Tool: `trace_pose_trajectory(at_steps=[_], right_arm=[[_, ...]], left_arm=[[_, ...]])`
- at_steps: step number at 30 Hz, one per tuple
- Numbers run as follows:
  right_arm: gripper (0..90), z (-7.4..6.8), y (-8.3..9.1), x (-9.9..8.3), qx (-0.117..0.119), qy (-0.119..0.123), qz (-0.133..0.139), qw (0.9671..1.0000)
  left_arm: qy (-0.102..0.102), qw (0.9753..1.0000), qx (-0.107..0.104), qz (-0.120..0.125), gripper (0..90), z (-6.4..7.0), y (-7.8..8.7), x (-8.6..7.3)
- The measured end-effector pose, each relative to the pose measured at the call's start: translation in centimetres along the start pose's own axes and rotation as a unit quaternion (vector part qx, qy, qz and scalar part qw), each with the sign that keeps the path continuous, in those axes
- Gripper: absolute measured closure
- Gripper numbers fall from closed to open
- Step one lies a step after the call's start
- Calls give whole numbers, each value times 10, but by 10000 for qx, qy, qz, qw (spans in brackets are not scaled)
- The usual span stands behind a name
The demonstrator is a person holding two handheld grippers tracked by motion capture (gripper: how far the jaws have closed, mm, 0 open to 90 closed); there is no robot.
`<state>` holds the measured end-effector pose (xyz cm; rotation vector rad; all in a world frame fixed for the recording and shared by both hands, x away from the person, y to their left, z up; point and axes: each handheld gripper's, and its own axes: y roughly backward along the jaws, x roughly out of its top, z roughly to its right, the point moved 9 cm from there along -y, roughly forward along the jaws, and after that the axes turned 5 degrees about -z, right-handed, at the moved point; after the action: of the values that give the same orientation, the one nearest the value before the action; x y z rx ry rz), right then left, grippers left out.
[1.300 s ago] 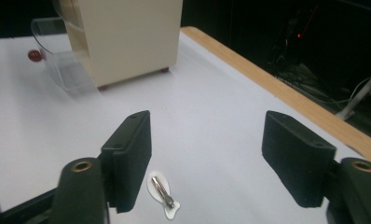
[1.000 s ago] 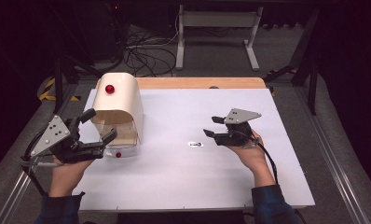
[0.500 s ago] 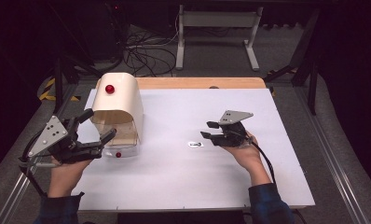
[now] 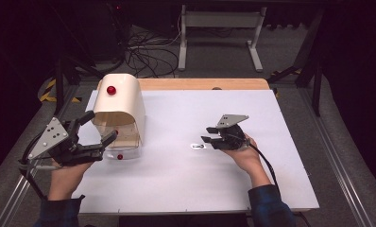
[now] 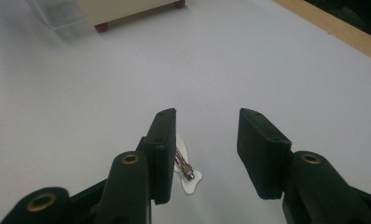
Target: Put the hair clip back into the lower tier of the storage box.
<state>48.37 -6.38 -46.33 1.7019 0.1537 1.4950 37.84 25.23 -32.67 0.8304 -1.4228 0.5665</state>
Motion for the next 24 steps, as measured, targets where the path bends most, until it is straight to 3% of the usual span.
trace_pose_trajectory(at_steps=[24], right_arm=[[639,-3,-27,-20,234,18,-444,9987]], left_arm=[[-20,10000,-63,-28,75,1,0,-1]])
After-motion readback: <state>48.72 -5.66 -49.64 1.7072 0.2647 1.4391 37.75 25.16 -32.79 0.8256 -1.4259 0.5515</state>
